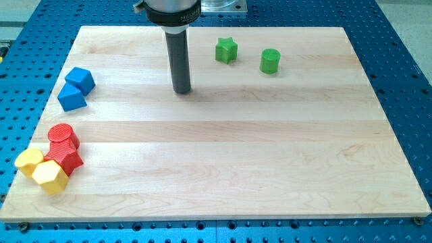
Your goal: Slide the green star towards the blue cube
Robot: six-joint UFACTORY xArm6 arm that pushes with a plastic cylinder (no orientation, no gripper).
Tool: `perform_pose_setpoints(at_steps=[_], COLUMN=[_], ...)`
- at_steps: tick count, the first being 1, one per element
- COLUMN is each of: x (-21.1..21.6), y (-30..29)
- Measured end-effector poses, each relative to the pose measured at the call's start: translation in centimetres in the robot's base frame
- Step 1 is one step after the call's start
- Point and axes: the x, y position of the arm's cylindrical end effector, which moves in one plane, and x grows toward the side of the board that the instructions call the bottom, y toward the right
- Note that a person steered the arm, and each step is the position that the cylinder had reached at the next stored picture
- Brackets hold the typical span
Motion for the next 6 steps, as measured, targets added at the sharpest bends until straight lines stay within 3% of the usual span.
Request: perform_pose_setpoints(at_steps=[3,5,6], x=[-1.4,-8.6,-11.4], y=[1.6,13.4,10.7])
